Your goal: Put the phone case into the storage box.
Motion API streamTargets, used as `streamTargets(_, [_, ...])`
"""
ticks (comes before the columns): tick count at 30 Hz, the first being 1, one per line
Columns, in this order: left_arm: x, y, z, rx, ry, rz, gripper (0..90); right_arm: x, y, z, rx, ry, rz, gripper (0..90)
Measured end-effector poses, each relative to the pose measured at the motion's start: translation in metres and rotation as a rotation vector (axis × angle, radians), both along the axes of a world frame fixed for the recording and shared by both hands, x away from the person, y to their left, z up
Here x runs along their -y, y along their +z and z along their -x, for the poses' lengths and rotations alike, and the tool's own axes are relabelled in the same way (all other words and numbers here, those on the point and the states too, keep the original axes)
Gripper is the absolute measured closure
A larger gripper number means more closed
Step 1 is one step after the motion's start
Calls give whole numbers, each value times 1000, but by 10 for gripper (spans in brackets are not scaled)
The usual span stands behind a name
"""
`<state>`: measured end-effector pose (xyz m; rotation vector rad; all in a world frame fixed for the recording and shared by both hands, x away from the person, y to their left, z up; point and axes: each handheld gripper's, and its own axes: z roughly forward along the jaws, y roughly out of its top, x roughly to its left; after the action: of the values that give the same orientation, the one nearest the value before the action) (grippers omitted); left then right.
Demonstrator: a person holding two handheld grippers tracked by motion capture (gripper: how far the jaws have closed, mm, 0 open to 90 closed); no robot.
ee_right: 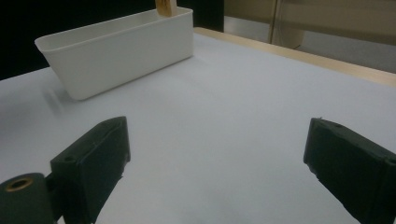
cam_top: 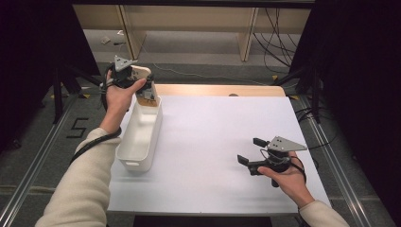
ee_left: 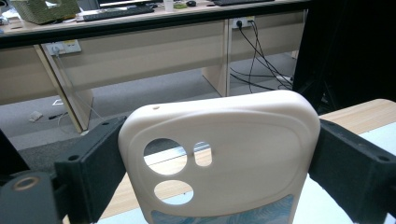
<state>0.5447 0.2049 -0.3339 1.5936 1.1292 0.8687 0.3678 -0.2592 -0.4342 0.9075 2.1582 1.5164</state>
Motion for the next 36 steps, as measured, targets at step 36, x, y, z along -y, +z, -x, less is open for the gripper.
streamTargets(36, [-1,-16,-13,-50,24,-1,89,0,0,0,-4,3,-2,87])
